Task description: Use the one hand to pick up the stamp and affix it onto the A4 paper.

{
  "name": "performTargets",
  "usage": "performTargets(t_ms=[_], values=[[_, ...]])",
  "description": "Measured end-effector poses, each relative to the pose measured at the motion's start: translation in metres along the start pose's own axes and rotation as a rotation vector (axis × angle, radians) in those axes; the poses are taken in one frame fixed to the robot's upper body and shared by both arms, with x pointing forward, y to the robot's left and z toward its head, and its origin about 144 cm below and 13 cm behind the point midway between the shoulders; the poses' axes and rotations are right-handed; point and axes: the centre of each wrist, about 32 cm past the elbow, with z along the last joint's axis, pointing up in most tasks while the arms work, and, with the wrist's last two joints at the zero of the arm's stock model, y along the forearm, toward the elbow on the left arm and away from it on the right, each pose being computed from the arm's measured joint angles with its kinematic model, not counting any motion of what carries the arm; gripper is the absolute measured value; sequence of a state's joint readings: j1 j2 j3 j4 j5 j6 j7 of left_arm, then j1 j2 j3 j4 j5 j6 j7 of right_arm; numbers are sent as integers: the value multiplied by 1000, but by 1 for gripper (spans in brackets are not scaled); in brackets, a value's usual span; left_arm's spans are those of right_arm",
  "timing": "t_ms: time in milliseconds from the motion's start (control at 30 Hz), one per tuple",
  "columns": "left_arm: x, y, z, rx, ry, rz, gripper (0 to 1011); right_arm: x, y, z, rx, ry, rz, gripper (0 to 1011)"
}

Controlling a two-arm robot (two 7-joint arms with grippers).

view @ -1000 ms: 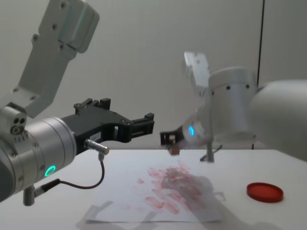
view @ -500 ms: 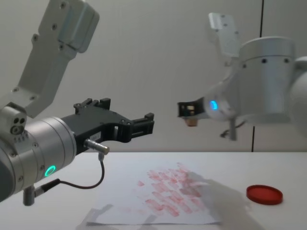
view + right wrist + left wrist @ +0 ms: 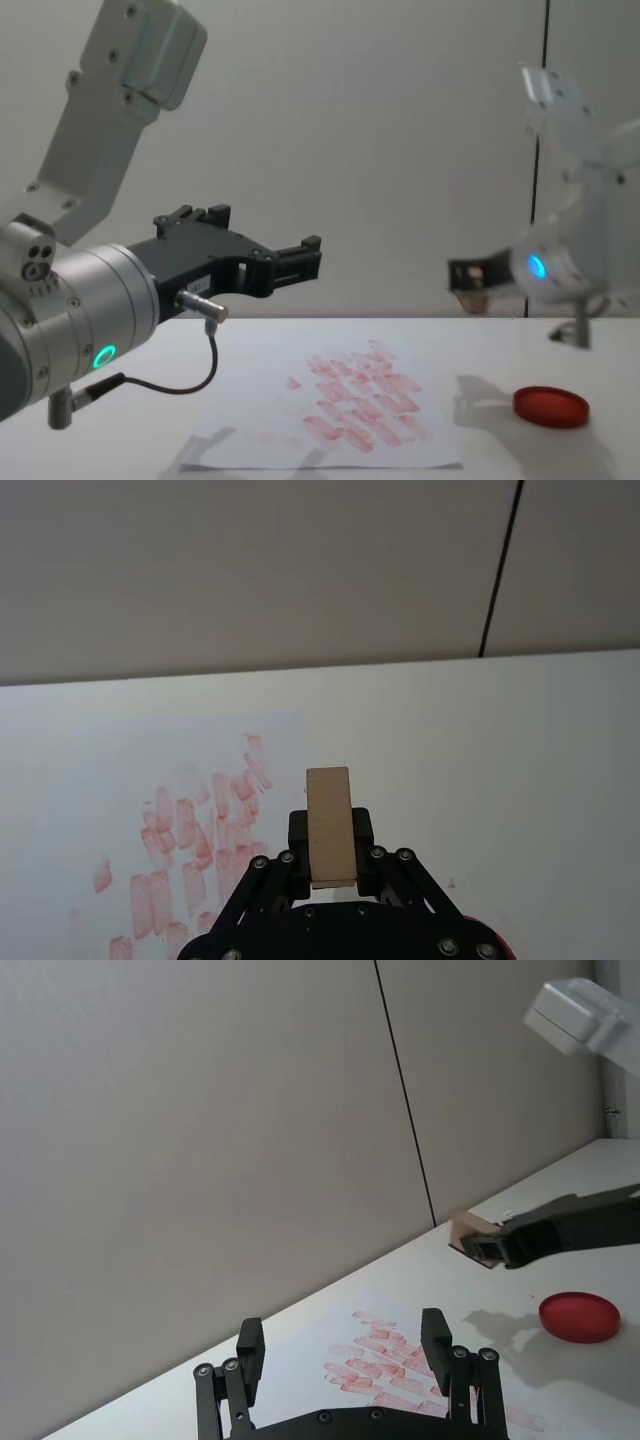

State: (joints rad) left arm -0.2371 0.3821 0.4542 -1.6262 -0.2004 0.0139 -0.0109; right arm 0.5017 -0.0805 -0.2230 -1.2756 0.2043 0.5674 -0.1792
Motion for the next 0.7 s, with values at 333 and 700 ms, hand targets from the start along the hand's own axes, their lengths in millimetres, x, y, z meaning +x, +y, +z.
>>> performTargets(t_ms=[333,700], values=[[0,0,0,0,0,0,993,24,-7,-25,-79,23,-47,223],[0,0,0,0,0,0,993,39,-9,-40,-122,36,-83,224]])
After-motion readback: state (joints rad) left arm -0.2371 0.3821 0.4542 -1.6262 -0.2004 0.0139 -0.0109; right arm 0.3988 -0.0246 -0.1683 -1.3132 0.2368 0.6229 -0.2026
